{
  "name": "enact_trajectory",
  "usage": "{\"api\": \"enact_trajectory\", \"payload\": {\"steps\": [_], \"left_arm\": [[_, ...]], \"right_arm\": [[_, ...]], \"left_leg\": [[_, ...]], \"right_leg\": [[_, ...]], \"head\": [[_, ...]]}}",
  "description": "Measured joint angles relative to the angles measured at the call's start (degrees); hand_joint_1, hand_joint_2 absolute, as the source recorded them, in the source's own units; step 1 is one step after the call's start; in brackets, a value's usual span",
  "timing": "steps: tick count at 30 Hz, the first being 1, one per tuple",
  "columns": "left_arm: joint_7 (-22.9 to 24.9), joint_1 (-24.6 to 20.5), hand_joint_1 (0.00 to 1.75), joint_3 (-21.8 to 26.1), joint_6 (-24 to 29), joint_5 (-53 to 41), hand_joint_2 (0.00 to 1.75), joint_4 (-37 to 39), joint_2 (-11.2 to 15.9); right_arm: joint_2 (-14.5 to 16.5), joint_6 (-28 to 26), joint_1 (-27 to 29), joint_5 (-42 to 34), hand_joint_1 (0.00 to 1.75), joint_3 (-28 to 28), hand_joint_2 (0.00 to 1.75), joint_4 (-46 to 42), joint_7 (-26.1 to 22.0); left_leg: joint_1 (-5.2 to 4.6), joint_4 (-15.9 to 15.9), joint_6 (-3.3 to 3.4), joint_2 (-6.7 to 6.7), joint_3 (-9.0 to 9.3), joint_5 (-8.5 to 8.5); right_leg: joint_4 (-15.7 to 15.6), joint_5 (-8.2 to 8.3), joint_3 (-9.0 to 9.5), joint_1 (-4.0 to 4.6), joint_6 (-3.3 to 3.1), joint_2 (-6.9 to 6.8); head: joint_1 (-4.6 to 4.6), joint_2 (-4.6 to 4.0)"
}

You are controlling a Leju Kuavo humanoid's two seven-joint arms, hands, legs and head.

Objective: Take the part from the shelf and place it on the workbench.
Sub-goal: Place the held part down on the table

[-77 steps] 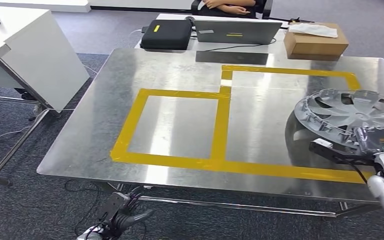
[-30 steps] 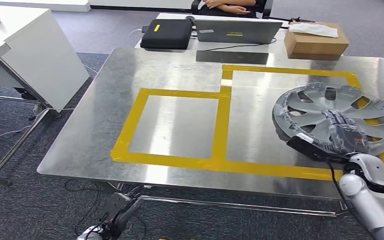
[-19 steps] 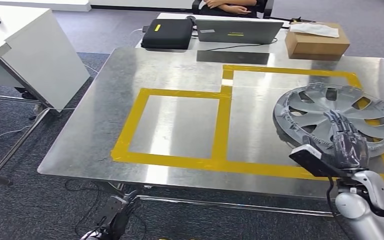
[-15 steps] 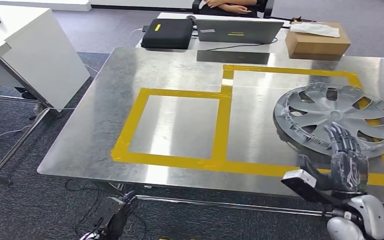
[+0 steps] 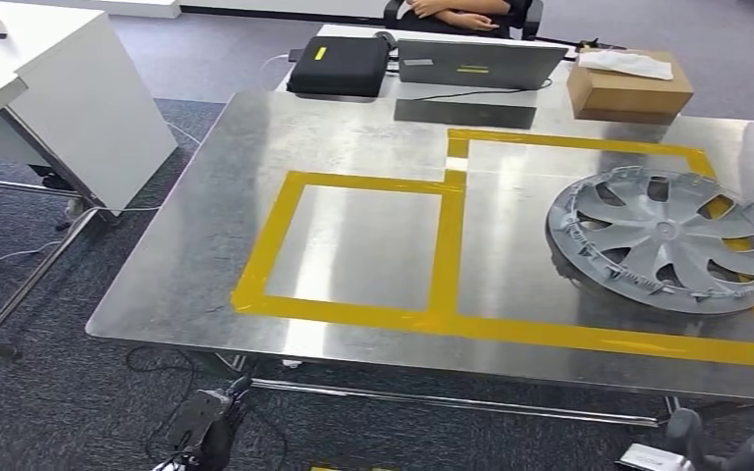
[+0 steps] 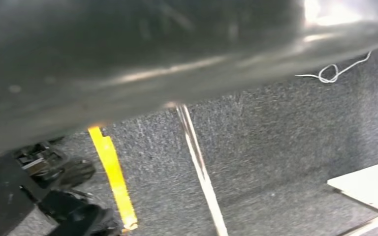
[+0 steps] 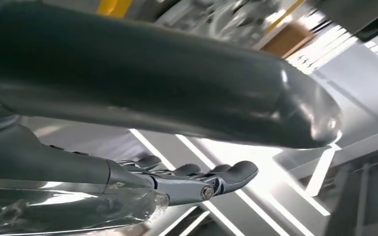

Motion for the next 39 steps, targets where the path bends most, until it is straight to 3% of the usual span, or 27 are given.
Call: {"api": "enact_trajectory", "payload": {"steps": [2,3,4,5,7,8,11,13,16,17,18,19,22,24,27,29,30,31,33,34,35,36,37,39], "left_arm": [[0.0,0.1,0.0,0.0,0.8,-0.1,0.0,0.0,0.0],[0.0,0.1,0.0,0.0,1.0,-0.1,0.0,0.0,0.0],[0.0,0.1,0.0,0.0,1.2,-0.1,0.0,0.1,0.0],[0.0,0.1,0.0,0.0,1.3,-0.1,0.0,0.1,0.0],[0.0,0.1,0.0,0.1,1.3,-0.1,0.0,0.1,0.0],[0.0,0.1,0.0,0.1,1.3,-0.1,0.0,0.1,0.0],[0.0,0.1,0.0,0.1,1.4,0.0,0.0,0.1,0.0],[0.0,0.1,0.0,0.3,1.3,0.1,0.0,0.1,0.0],[0.0,0.3,0.0,0.7,1.3,0.4,0.0,0.1,0.0],[0.0,0.4,0.0,0.8,1.4,0.4,0.0,0.1,0.0],[0.0,0.5,0.0,1.0,1.4,0.4,0.0,0.1,0.0],[0.0,0.6,0.0,1.1,1.4,0.4,0.0,0.2,0.0],[0.0,0.5,0.0,1.3,1.6,0.4,0.0,0.2,0.1],[0.0,0.4,0.0,1.3,1.7,0.4,0.0,0.2,0.1],[0.0,0.3,0.0,1.3,1.7,0.4,0.0,0.2,0.1],[0.0,0.3,0.0,1.4,1.8,0.4,0.0,0.2,0.2],[0.0,0.3,0.0,1.4,1.9,0.4,0.0,0.2,0.2],[0.0,0.3,0.0,1.4,2.0,0.3,0.0,0.2,0.2],[0.0,0.5,0.0,1.4,2.3,0.2,0.0,0.2,0.2],[0.0,0.7,0.0,1.5,2.5,0.2,0.0,0.2,0.2],[0.0,0.9,0.0,1.6,2.9,0.2,0.0,0.2,0.2],[0.0,1.2,0.0,1.7,3.3,0.1,0.0,0.2,0.1],[0.0,1.5,0.0,1.8,3.6,0.1,0.0,0.2,0.0],[0.0,1.8,0.0,2.1,4.0,-0.1,0.0,0.2,-0.2]], "right_arm": [[1.3,0.0,0.0,-2.8,0.0,-3.6,0.0,0.5,0.2],[1.8,0.0,-0.1,-4.4,0.0,-5.3,0.0,1.2,0.1],[2.3,0.0,-0.2,-6.2,0.0,-6.9,0.0,2.2,-0.1],[2.7,0.0,-0.4,-7.8,0.0,-8.5,0.0,3.3,-0.2],[3.4,0.0,-0.7,-9.6,0.0,-10.9,0.0,5.5,-0.2],[3.7,0.0,-0.9,-9.9,0.0,-11.8,0.0,6.3,-0.3],[4.4,0.0,-1.2,-10.9,0.0,-13.7,0.0,8.7,-0.2],[4.8,0.0,-2.0,-12.9,0.0,-15.0,0.0,11.4,0.5],[5.4,0.0,-4.5,-16.6,0.0,-17.4,0.0,18.9,2.1],[5.5,0.0,-5.7,-17.3,0.0,-18.5,0.0,22.4,2.5],[5.6,0.0,-7.1,-17.7,0.0,-19.9,0.0,26.2,2.6],[5.8,0.0,-8.6,-18.0,0.0,-21.5,0.0,30.1,2.5],[6.3,0.0,-11.6,-18.4,0.0,-25.5,0.0,38.4,2.1],[6.4,0.0,-12.3,-18.4,0.0,-26.4,0.0,40.4,2.1],[6.4,0.0,-12.4,-18.4,0.0,-26.6,0.0,40.9,2.1],[6.5,0.0,-13.5,-18.5,0.0,-27.9,0.0,44.0,2.1],[6.6,0.0,-14.6,-18.4,0.0,-29.0,0.0,46.7,2.3],[6.7,0.1,-16.1,-17.8,0.0,-30.6,0.0,50.2,2.4],[6.7,0.5,-19.2,-15.2,0.0,-34.1,0.0,56.9,2.8],[6.6,0.8,-20.8,-13.4,0.0,-36.2,0.0,60.3,3.2],[6.4,1.0,-22.3,-11.5,0.0,-38.3,0.0,63.9,3.7],[6.2,1.2,-23.6,-9.8,0.0,-40.3,0.0,67.4,4.3],[6.0,1.4,-24.5,-8.4,0.0,-42.0,0.0,70.6,4.8],[5.6,1.7,-26.2,-6.8,0.0,-44.4,0.0,75.5,5.3]], "left_leg": [[-0.03,0.0,-0.03,0.05,-0.38,0.23],[-0.03,0.1,-0.11,0.06,-0.52,0.36],[0.01,0.1,-0.21,0.04,-0.59,0.45],[0.06,0.2,-0.35,0.01,-0.63,0.52],[-0.07,0.6,-0.87,-0.04,-0.78,0.57],[-0.16,0.8,-1.22,-0.05,-0.89,0.64],[-0.07,1.0,-2.32,-0.1,-1.2,0.97],[0.14,2.8,-3.01,-0.49,-1.99,-0.93],[0.31,12.8,-3.6,-1.04,-5.74,-7.64],[0.33,15.8,-3.61,-1.08,-6.64,-8.94],[0.33,16.9,-3.54,-1.11,-6.61,-9.12],[0.32,15.6,-3.36,-1.14,-5.43,-8.24],[0.15,3.8,-2.34,-1.43,1.96,-4.24],[0.0,-0.3,-1.9,-1.63,4.31,-3.91],[-0.04,-0.5,-1.89,-1.62,4.34,-3.96],[-0.1,-0.6,-1.49,-1.44,3.9,-3.14],[-0.08,-0.7,-1.03,-1.29,3.48,-2.43],[-0.07,-0.9,-0.55,-1.13,2.91,-1.65],[-0.04,-1.1,0.0,-0.81,1.6,-0.43],[-0.09,-1.0,0.0,-0.68,0.92,0.02],[-0.12,-1.0,-0.06,-0.56,0.3,0.44],[-0.13,-0.9,-0.17,-0.51,-0.24,0.8],[-0.11,-0.8,-0.33,-0.51,-0.68,1.12],[-0.17,-0.4,-0.82,-0.52,-1.38,1.62]], "right_leg": [[6.4,-2.72,-2.5,-0.03,0.27,0.03],[6.8,-2.5,-2.38,-0.04,0.35,0.02],[4.8,-1.19,-1.02,-0.09,0.38,-0.01],[0.7,0.74,1.42,-0.16,0.37,-0.12],[-7.1,3.05,5.71,-0.12,0.05,-0.25],[-9.1,3.48,6.8,-0.05,-0.25,-0.22],[-9.4,4.01,6.72,0.16,-1.44,0.06],[-9.5,4.59,6.27,0.06,-2.3,0.07],[-9.5,5.59,5.08,0.13,-3.07,0.08],[-9.5,5.93,4.61,0.21,-3.12,0.14],[-9.5,6.26,4.16,0.28,-3.12,0.24],[-9.4,6.57,3.76,0.34,-3.08,0.34],[-9.4,7.35,3.02,0.51,-2.77,0.5],[-9.3,7.59,2.84,0.64,-2.57,0.5],[-9.3,7.64,2.74,0.74,-2.5,0.51],[-9.1,7.7,2.38,0.57,-1.8,0.47],[-8.3,6.84,1.82,0.45,-1.28,0.44],[-6.2,5.09,0.85,0.31,-0.75,0.4],[1.1,-0.06,-1.83,0.25,-0.15,0.36],[4.6,-1.88,-2.79,0.23,0.02,0.35],[6.5,-2.47,-2.85,0.23,0.14,0.32],[6.1,-1.92,-1.71,0.22,0.2,0.27],[3.3,-0.53,0.66,0.19,0.2,0.21],[-5.5,1.83,6.96,0.19,0.04,0.06]], "head": [[-0.01,0.0],[0.0,0.0],[0.01,0.0],[0.01,0.0],[-0.01,0.0],[-0.06,0.0],[-0.12,0.0],[-0.21,0.0],[-0.41,0.0],[-0.44,0.0],[-0.44,0.0],[-0.43,0.0],[-0.43,0.0],[-0.43,0.0],[-0.41,0.0],[-0.37,0.0],[-0.26,0.0],[-0.13,0.0],[0.08,0.0],[0.1,0.0],[0.09,0.0],[0.11,0.0],[0.12,0.0],[0.16,0.0]]}}
